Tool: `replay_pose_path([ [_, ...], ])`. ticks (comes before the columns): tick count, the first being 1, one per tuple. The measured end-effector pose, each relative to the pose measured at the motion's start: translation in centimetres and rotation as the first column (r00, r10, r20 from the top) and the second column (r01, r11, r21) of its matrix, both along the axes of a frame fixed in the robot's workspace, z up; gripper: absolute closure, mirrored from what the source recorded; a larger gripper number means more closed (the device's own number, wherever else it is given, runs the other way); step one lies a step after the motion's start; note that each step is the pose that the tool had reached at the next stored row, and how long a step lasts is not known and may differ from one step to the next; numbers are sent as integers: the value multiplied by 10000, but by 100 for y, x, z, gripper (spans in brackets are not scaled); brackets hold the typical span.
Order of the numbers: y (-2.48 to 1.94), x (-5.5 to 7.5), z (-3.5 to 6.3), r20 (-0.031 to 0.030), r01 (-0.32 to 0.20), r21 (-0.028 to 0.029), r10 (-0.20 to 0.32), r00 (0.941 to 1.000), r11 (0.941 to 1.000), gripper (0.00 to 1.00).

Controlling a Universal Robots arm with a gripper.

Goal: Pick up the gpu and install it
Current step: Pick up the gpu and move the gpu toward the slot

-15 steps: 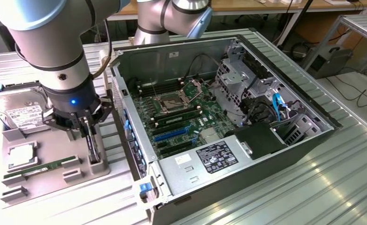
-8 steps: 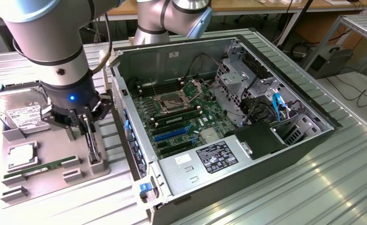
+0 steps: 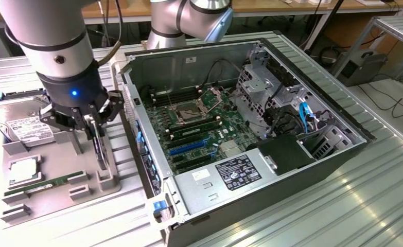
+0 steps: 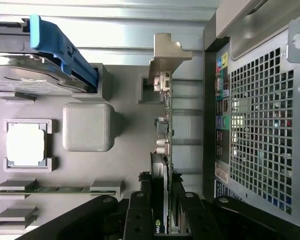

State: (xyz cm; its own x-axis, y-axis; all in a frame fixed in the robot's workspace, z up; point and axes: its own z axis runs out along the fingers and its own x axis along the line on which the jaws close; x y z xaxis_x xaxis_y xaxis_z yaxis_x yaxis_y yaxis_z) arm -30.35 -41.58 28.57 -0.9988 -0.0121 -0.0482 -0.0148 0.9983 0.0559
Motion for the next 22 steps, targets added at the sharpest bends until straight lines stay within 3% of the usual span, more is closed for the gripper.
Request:
replay_pose_path([
  [9,-25,6,412,-18,0,17,0,10000,10000,74],
  [13,-52,45,643,-55,0,17,0,10000,10000,74],
  [14,-70,68,727,-75,1,17,-1,10000,10000,74],
  [18,-121,139,911,-124,1,17,-1,9999,10000,74],
  [22,-210,249,1153,-204,1,17,-1,9998,10000,74],
])
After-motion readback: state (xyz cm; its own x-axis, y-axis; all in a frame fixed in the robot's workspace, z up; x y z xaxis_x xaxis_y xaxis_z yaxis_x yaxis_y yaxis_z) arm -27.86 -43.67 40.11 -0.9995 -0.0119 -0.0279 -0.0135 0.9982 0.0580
